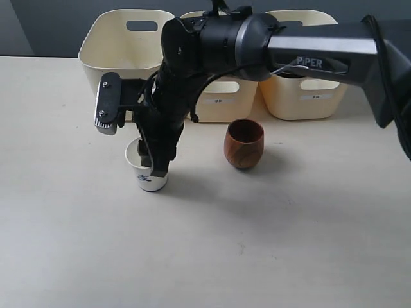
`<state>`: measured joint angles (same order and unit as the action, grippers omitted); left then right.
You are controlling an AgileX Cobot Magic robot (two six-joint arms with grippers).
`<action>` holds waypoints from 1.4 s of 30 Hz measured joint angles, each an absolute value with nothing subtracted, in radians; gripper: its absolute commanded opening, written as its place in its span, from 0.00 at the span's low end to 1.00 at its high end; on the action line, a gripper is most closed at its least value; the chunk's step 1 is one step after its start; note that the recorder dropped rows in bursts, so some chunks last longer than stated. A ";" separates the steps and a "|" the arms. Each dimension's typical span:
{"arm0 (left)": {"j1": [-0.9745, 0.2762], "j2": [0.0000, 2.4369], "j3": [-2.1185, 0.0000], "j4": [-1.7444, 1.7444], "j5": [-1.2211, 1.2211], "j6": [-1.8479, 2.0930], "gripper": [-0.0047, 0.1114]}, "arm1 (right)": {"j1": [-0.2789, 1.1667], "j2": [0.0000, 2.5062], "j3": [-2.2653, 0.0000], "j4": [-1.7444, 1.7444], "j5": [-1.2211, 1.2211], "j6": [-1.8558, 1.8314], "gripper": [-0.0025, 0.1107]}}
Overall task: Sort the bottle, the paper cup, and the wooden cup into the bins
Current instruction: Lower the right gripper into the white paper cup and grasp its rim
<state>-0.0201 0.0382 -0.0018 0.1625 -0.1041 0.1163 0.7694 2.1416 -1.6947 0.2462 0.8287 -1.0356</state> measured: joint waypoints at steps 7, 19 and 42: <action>-0.020 0.038 -0.002 0.163 -0.104 0.116 0.04 | 0.769 2.151 -1.695 0.244 0.823 -1.028 0.50; -0.020 0.038 -0.002 0.163 -0.104 0.116 0.04 | 0.769 2.062 -1.697 0.245 0.823 -1.024 0.50; -0.020 0.038 -0.002 0.163 -0.104 0.116 0.04 | 0.810 2.126 -1.697 0.239 0.936 -1.024 0.50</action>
